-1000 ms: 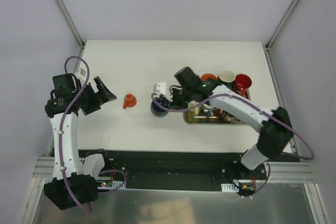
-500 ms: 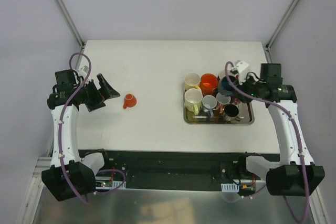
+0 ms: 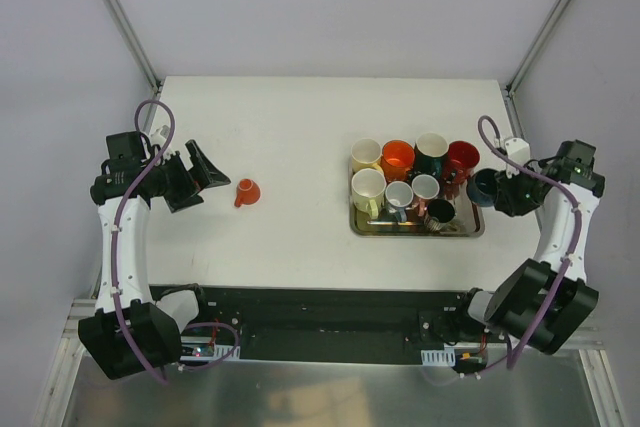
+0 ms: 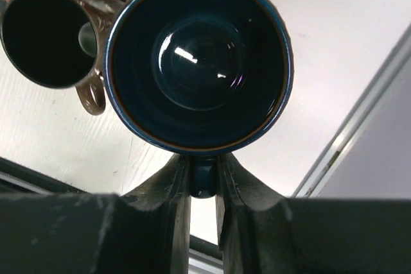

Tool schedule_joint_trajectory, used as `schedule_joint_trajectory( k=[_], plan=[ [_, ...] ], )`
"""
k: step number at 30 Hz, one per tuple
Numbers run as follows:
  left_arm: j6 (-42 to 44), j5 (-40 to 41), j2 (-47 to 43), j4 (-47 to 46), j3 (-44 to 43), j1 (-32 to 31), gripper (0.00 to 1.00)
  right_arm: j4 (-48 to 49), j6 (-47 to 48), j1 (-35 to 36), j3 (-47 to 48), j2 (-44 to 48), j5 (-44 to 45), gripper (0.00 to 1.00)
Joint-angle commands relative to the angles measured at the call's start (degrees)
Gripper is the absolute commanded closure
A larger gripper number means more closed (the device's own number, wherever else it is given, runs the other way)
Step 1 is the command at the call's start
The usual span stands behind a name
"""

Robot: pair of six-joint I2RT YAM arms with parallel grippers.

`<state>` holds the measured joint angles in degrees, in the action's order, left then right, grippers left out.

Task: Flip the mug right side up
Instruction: Place the cup on the tray.

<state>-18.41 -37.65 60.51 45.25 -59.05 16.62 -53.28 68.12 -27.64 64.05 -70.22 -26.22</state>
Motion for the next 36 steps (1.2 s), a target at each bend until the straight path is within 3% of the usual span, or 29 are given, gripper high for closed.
schedule_joint_trajectory(
  k=[1,36],
  plan=[
    [1.01,-2.25,-0.92,-0.70,-1.07,0.52,0.01,-1.39,8.61,-1.10,-1.12,-1.85,-4.81,1.00],
    [2.42,-1.03,-0.48,0.89,-2.04,1.75,0.01,10.91,-0.97,4.78,-7.27,-16.18,-1.12,1.00]
  ],
)
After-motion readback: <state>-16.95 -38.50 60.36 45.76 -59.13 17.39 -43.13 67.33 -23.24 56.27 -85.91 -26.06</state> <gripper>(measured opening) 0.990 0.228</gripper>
